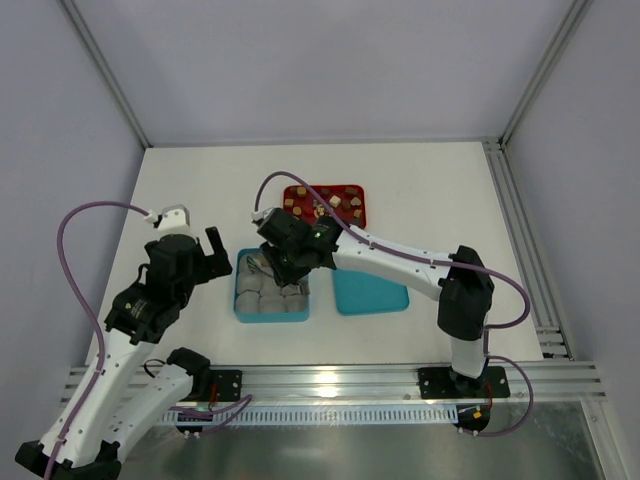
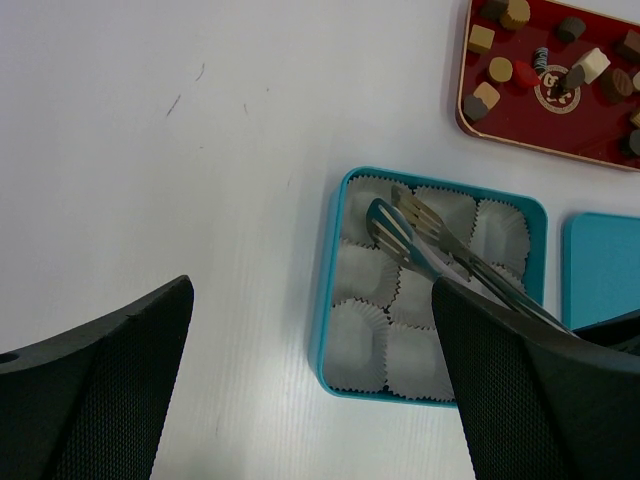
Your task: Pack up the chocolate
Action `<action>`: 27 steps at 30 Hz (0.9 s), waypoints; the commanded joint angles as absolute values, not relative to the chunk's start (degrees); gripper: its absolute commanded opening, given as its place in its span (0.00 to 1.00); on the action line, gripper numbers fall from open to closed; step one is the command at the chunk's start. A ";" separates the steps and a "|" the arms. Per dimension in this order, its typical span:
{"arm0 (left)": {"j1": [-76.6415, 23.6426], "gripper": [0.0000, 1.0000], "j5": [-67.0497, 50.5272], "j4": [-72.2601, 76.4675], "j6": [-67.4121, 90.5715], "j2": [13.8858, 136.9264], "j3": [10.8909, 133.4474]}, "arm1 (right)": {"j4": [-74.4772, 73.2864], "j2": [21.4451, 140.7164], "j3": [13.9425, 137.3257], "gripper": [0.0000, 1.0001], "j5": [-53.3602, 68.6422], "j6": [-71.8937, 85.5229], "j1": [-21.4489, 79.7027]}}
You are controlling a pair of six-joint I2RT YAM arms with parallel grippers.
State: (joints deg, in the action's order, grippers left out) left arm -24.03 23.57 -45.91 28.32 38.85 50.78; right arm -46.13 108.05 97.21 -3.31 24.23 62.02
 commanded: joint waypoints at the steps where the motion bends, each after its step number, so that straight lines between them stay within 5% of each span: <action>1: -24.17 1.00 24.00 -45.00 28.74 38.41 51.59 | -43.77 108.28 100.55 0.32 -4.57 24.61 62.14; 14: -24.17 1.00 23.29 -44.82 28.65 38.58 51.50 | -44.21 108.28 101.16 0.46 -4.83 24.43 62.14; 27: -24.17 1.00 23.29 -44.91 28.74 38.50 51.50 | -47.28 98.37 100.90 0.46 -6.15 23.03 59.42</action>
State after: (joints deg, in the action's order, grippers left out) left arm -24.03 23.33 -45.89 28.32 38.85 50.76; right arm -47.03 106.13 98.80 -4.80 23.94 61.23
